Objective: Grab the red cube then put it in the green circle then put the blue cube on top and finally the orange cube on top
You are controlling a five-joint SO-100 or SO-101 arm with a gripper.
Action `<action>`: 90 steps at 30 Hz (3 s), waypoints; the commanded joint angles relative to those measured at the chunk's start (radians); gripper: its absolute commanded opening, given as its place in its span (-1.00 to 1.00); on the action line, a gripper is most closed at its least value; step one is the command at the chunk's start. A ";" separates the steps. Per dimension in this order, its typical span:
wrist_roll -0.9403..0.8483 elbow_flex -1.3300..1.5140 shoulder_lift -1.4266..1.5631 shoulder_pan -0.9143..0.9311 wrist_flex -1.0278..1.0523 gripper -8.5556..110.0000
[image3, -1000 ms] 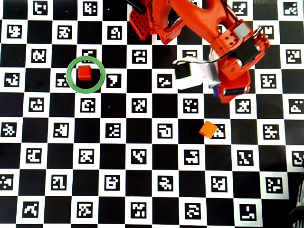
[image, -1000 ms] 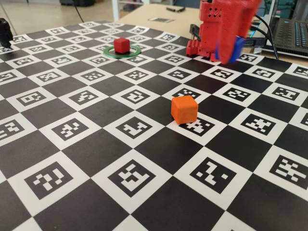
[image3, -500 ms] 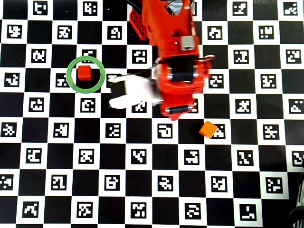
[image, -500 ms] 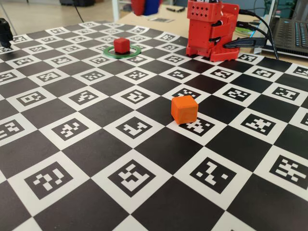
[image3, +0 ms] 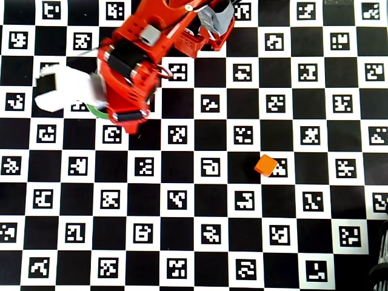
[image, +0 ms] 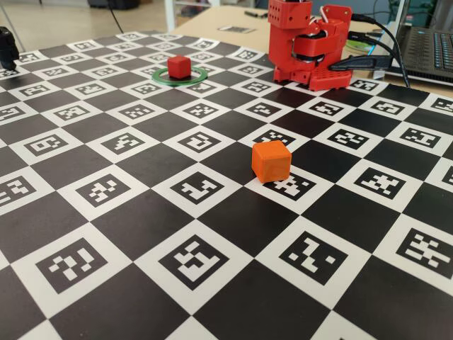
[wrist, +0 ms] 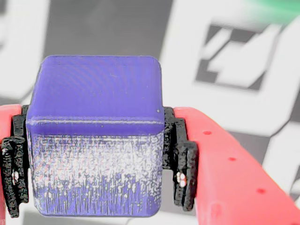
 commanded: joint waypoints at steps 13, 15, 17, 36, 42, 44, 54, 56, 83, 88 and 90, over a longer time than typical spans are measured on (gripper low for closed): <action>-0.147 0.127 0.081 0.281 -0.057 -0.71; -0.123 0.140 0.080 0.276 -0.060 -0.71; -0.098 0.158 0.080 0.270 -0.071 -0.70; -0.072 0.410 0.092 0.230 -0.307 -0.70; -0.071 0.462 0.107 0.229 -0.373 -0.69; -0.071 0.474 0.110 0.229 -0.393 -0.69; -0.071 0.515 0.112 0.230 -0.439 -0.69; -0.071 0.523 0.112 0.230 -0.445 -0.69; -0.077 0.595 0.112 0.233 -0.502 -0.68; -0.097 0.603 0.112 0.235 -0.500 -0.65; -0.101 0.606 0.112 0.235 -0.500 -0.63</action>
